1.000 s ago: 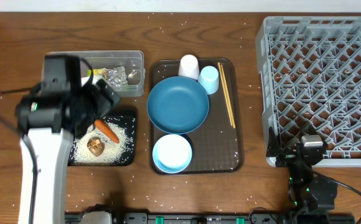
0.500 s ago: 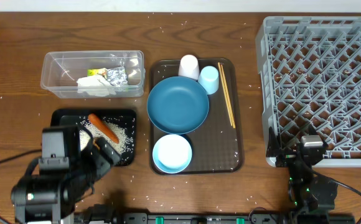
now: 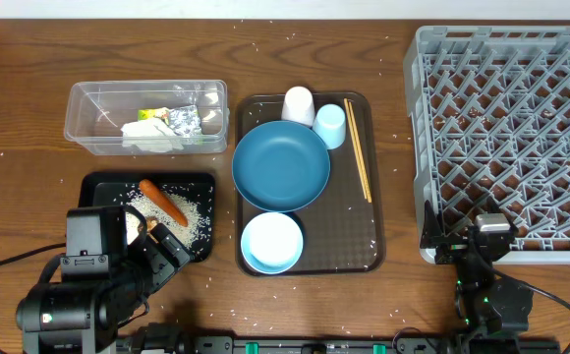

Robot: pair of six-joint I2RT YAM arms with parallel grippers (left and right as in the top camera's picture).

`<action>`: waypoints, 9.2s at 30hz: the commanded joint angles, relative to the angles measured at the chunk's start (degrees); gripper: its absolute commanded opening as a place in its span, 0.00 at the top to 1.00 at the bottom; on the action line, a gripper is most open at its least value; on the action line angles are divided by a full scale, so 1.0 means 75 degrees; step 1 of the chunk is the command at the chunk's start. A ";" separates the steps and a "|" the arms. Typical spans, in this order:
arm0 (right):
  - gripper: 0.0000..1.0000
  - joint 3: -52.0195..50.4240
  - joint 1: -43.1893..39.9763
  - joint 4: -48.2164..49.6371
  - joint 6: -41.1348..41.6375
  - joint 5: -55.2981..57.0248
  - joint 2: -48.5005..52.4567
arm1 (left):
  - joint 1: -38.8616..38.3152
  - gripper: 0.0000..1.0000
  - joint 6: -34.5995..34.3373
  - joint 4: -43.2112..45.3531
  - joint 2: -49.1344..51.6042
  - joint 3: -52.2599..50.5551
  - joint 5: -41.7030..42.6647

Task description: Sort waste into correct bins and load items into the dishwasher rack

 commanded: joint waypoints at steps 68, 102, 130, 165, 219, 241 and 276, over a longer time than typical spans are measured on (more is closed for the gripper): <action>0.01 -0.0009 -0.0064 -0.0029 -0.0012 -0.0009 -0.0020 | -0.0347 0.02 0.4395 1.0331 -0.6003 -0.8099 0.0128; 0.01 -0.0009 -0.0055 0.0134 0.6624 -0.5782 -0.0020 | -0.0347 0.02 0.4395 1.0331 -0.6003 -0.8099 0.0125; 0.01 0.4234 -0.0058 0.1851 0.5569 -0.5324 0.3051 | -0.0347 0.02 0.4395 1.0331 -0.6003 -0.8099 0.0125; 0.14 1.0311 0.3279 -0.6429 0.1276 -0.0233 1.2794 | -0.0347 0.02 0.4395 1.0331 -0.6003 -0.8099 0.0125; 0.02 1.0290 0.7548 -0.4867 0.1853 -0.1209 1.2639 | -0.0347 0.02 0.4395 1.0331 -0.6003 -0.8099 0.0125; 0.32 0.9375 0.7892 -0.5718 0.2993 0.0868 1.2756 | -0.0347 0.02 0.4395 1.0331 -0.6003 -0.8099 0.0125; 0.46 0.7831 0.7012 -0.4596 0.5852 0.1314 1.2767 | -0.0347 0.02 0.4395 1.0331 -0.6003 -0.8099 0.0125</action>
